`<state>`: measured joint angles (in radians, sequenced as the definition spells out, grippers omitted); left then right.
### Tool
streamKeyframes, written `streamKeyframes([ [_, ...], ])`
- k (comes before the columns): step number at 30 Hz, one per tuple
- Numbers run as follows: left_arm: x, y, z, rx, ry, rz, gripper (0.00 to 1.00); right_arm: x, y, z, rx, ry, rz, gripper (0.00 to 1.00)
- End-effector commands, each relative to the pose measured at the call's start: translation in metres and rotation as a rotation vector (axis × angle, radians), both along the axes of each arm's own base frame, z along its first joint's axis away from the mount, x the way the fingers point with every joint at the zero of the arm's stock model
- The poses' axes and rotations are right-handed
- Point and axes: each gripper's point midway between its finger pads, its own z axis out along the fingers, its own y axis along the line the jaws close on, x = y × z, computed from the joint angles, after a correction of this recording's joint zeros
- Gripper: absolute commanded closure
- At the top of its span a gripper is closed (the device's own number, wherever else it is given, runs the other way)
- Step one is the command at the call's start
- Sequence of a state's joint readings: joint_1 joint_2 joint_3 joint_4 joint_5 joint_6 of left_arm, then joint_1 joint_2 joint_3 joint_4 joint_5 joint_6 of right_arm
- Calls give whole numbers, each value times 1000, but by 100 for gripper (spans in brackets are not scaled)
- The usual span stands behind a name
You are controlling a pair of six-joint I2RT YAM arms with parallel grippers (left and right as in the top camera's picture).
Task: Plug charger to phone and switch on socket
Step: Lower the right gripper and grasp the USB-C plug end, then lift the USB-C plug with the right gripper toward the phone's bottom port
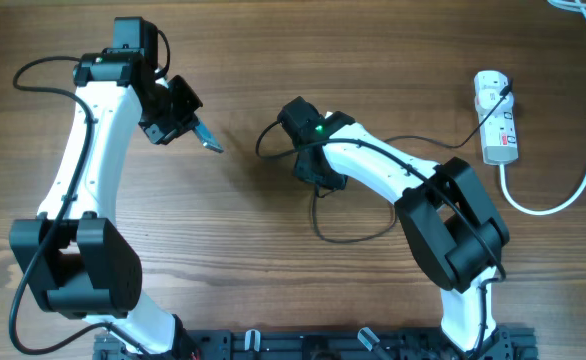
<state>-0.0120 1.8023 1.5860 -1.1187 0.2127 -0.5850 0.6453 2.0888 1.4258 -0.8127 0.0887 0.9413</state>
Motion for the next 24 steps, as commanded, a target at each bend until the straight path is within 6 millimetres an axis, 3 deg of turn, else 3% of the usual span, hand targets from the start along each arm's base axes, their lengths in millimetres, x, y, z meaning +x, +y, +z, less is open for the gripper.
streamKeyframes([
  [1,0,1,12,3,-33,8,96,-11,-16,-31,-84,54,-4,80],
  [7,0,1,12,2,-33,8,96,-10,-16,-31,-82,52,-3,85],
  [10,-1,-3,13,-19,-32,-3,96,-12,-12,-32,-62,64,29,94],
  [14,3,-47,31,-230,-144,-272,96,-12,3,-23,4,82,102,96],
  [20,6,-102,84,-576,-377,-540,96,-24,41,47,242,45,361,96],
  [22,8,-116,110,-699,-483,-619,96,-42,55,84,320,16,493,96],
  [24,10,-119,119,-727,-529,-647,96,-63,62,116,336,-26,577,96],
])
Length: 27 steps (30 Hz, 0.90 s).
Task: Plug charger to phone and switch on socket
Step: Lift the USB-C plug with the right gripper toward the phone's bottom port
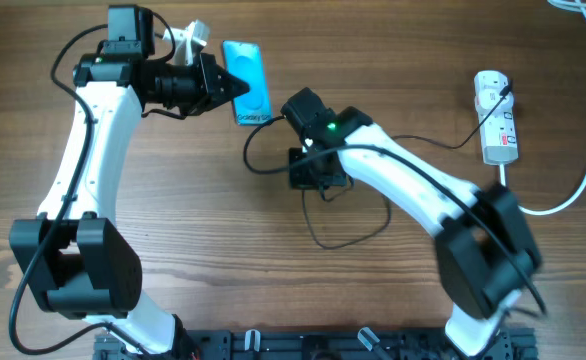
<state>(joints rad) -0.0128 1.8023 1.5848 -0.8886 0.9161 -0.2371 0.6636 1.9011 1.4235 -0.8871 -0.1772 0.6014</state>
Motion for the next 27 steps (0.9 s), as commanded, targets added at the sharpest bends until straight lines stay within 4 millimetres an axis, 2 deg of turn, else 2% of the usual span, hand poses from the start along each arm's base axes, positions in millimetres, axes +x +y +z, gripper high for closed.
streamKeyframes([
  [1,-11,-19,45,-179,-126,-127,96,-36,27,58,119,-76,198,96],
  [5,-12,-20,52,-195,-153,-140,96,-68,45,103,196,-162,287,96],
  [6,-17,-23,63,-228,-182,-170,96,-72,46,111,206,-181,290,96],
  [11,-36,-26,96,-235,-288,-206,96,-74,37,152,261,-274,216,96],
  [16,-54,-27,110,-283,-176,-173,96,-68,32,198,345,-421,191,96],
  [27,-76,-49,118,-281,-180,-240,96,-61,38,207,396,-430,115,96],
])
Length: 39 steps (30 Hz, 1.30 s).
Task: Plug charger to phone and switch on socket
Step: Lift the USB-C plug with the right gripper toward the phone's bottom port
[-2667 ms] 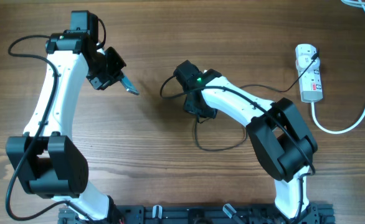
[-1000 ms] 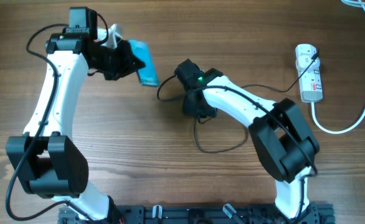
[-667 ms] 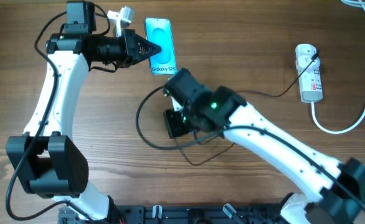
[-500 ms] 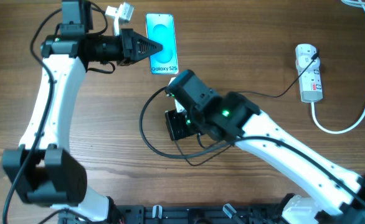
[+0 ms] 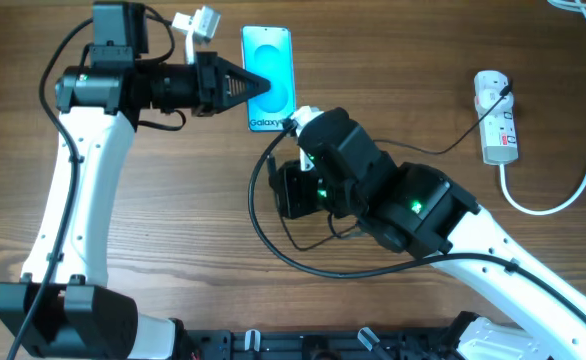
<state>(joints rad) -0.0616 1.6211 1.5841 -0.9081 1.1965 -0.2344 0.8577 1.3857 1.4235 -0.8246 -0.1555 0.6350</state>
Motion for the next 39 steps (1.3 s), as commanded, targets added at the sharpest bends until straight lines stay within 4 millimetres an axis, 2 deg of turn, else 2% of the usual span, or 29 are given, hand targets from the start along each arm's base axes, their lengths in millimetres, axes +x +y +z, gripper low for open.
streamKeyframes([
  [1,-13,-8,16,-23,-29,-35,96,5,-2,3,7,-11,-41,96],
  [9,-3,0,-3,83,-11,42,96,13,-9,3,-23,-46,-86,96],
  [14,-4,-1,-4,83,0,41,96,16,-10,3,-31,-59,-90,96],
  [24,-15,-16,-1,63,5,-13,96,16,-10,2,-39,-72,-76,96],
  [32,-14,-15,-1,63,4,-10,96,18,-19,-4,-73,-55,-130,96],
  [39,-14,-15,-1,63,4,-10,96,19,-18,-2,-65,-62,-129,96],
])
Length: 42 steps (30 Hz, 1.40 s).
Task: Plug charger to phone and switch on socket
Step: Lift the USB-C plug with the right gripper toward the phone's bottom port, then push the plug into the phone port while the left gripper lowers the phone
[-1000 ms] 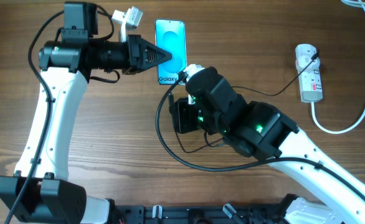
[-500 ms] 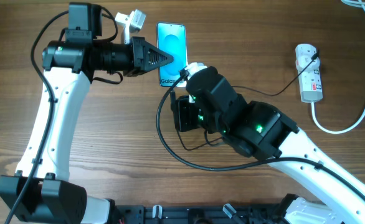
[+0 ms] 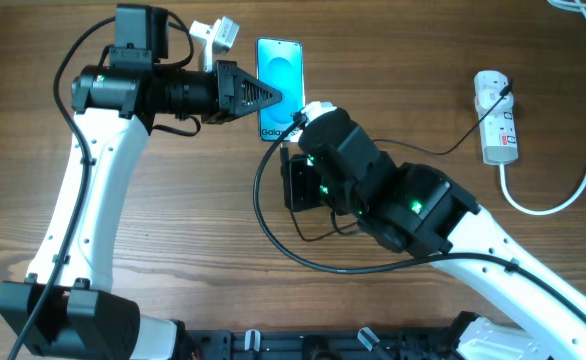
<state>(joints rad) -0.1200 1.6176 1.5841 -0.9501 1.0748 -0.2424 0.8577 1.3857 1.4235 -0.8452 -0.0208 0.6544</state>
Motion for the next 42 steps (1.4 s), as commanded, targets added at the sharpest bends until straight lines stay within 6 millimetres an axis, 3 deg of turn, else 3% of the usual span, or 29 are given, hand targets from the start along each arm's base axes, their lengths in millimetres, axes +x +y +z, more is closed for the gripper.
streamKeyframes([
  [1,-9,-3,17,-39,-32,-25,96,3,0,4,9,-18,-20,96],
  [22,-9,-3,17,-39,-34,-26,96,15,-1,12,47,-41,-51,95],
  [30,-10,-2,16,-38,-22,-26,96,24,6,24,32,-161,30,96],
  [37,-11,-2,16,-37,-19,-26,96,30,-1,24,-34,-227,39,95],
  [42,-12,-2,15,-36,-8,-26,96,33,0,27,-29,-241,29,83],
])
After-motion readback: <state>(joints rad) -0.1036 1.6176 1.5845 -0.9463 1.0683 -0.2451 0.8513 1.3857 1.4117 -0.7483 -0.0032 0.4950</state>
